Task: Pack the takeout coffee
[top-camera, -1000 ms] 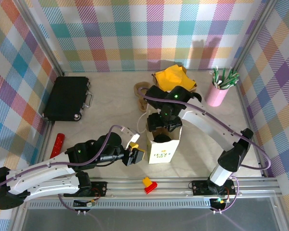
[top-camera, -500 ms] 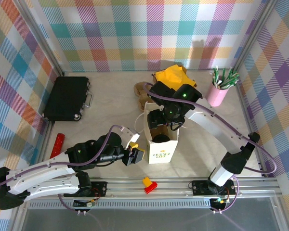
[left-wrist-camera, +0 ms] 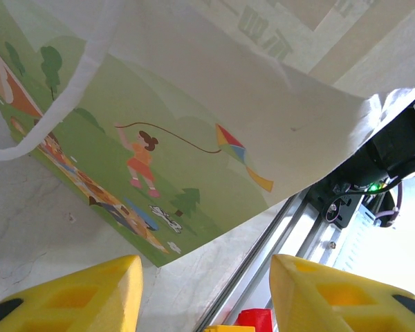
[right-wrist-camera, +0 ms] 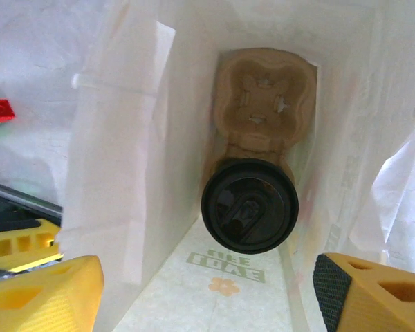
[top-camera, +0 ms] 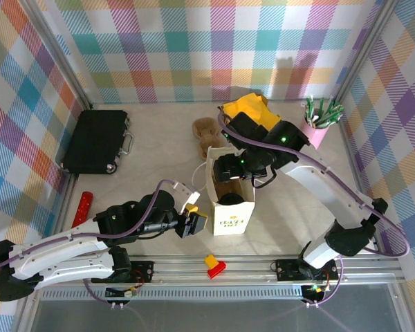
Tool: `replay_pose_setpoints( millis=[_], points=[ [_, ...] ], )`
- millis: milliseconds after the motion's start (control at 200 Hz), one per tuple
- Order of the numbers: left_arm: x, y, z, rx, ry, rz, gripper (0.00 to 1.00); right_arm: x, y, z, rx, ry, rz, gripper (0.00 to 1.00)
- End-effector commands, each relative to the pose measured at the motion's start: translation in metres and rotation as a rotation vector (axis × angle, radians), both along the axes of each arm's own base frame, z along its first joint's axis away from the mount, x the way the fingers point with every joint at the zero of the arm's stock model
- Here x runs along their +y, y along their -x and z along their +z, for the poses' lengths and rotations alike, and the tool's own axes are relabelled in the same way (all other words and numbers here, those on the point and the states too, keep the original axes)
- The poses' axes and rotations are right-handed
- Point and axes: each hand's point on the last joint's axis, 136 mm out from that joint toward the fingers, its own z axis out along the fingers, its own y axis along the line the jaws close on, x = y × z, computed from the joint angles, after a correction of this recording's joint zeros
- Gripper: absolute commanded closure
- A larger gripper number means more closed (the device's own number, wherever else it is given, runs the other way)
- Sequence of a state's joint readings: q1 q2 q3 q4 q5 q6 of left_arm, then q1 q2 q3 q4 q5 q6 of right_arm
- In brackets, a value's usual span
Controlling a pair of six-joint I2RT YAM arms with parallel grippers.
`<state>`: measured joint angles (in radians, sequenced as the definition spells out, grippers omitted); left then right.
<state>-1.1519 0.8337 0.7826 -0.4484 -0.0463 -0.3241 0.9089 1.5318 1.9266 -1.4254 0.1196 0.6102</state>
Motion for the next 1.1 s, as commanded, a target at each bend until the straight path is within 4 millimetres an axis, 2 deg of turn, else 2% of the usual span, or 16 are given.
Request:
replay_pose_setpoints(
  millis=[0, 305, 580, 780, 1095],
  points=[
    [0.002, 0.002, 0.010, -0.024, 0.005, -0.005, 0.49, 0.004, 0.003, 0.027, -0.054, -0.093, 0.032, 0.19],
    [0.006, 0.000, 0.020, -0.036, -0.003, 0.006, 0.49, 0.003, 0.007, 0.061, -0.140, -0.204, 0.053, 0.20],
    [0.015, -0.007, 0.057, -0.088, 0.010, 0.054, 0.43, -0.007, 0.005, 0.110, -0.319, -0.333, 0.051, 0.20],
    [0.028, -0.020, 0.088, -0.128, -0.008, 0.140, 0.38, -0.035, -0.013, 0.133, -0.459, -0.326, -0.030, 0.18],
    [0.048, -0.042, 0.135, -0.217, -0.003, 0.281, 0.34, -0.081, -0.066, 0.133, -0.462, -0.296, -0.175, 0.17]
  ],
)
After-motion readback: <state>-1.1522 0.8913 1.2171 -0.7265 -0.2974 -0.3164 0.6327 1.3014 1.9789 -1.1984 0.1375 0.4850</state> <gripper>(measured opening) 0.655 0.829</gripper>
